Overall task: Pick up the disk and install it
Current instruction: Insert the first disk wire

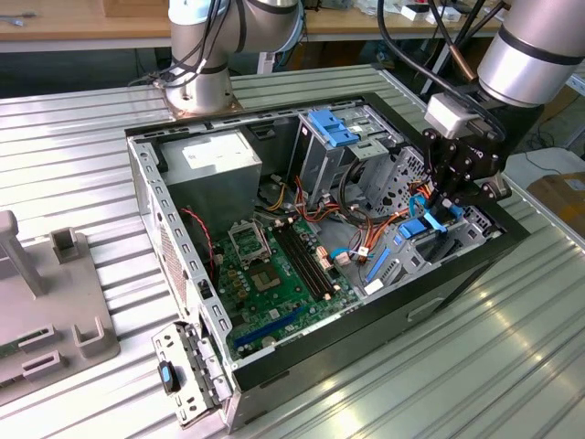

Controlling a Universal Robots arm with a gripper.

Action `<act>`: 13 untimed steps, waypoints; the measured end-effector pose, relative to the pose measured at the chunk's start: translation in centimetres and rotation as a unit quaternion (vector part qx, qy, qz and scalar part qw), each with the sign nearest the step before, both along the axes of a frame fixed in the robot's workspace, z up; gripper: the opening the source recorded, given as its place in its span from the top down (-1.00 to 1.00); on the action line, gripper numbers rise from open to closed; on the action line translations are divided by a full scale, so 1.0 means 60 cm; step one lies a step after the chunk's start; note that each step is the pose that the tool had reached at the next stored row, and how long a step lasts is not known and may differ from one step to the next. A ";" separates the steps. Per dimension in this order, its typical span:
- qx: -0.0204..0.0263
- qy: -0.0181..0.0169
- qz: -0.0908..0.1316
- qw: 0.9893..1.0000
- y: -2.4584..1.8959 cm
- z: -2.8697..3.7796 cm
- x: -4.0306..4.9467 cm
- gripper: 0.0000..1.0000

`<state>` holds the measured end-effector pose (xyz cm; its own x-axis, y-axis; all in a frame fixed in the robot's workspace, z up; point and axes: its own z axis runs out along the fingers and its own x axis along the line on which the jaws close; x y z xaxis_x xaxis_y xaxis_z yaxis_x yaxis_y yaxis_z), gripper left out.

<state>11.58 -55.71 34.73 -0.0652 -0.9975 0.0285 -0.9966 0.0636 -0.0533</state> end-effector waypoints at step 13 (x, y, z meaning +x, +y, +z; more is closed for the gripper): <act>0.000 0.000 0.000 1.000 0.0001 0.003 0.002 0.67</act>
